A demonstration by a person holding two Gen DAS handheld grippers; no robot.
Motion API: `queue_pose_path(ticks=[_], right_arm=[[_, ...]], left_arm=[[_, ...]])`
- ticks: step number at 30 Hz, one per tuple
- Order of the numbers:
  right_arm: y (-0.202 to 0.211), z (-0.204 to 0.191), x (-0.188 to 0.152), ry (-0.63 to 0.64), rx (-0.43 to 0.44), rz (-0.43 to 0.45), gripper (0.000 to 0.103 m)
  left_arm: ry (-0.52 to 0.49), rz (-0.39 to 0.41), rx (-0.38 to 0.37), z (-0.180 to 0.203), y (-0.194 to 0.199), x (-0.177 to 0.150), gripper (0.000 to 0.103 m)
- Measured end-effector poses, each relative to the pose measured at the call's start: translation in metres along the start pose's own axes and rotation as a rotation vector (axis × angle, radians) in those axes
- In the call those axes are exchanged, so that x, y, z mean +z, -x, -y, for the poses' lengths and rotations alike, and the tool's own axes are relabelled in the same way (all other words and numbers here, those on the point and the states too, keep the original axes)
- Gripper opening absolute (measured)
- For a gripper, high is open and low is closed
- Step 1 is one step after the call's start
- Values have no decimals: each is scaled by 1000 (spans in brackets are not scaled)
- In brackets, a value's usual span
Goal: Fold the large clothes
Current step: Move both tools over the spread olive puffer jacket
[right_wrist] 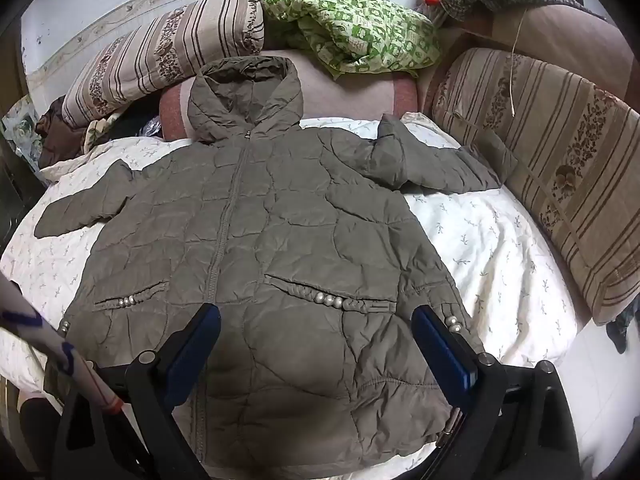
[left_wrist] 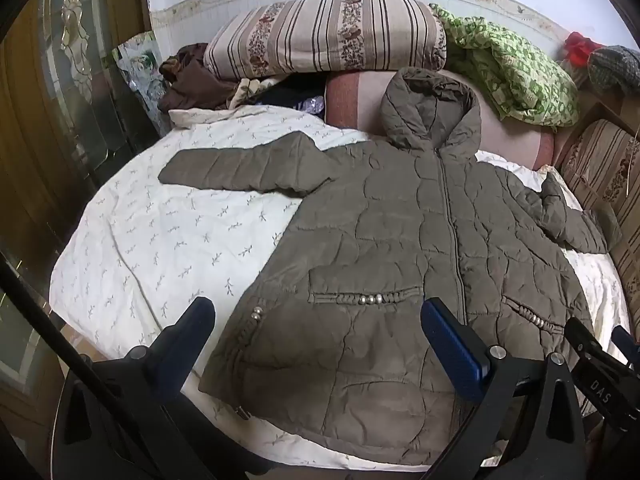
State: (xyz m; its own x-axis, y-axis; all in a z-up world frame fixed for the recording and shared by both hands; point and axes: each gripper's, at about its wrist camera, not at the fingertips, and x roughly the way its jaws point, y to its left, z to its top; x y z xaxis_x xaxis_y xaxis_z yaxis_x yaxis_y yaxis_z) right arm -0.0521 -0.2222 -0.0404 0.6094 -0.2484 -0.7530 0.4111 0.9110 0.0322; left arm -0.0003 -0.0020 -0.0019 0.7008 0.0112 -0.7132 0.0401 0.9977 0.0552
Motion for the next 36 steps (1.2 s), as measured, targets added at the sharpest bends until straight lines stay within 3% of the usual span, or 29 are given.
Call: queue_pose_path(ticks=[3,16,36], right_arm=[[-1,-2,-1,-2,7,-6,98],[-4,1,-5,0,-5,-18,98],[-12,-5,-10,17,-11,-40,98]], left_arm=[[20,-68,-46,-4,-14,-3,102],[1,-61,-41,2,-11,-10,102],[17,-126,-36,-5,-29,-19,102]])
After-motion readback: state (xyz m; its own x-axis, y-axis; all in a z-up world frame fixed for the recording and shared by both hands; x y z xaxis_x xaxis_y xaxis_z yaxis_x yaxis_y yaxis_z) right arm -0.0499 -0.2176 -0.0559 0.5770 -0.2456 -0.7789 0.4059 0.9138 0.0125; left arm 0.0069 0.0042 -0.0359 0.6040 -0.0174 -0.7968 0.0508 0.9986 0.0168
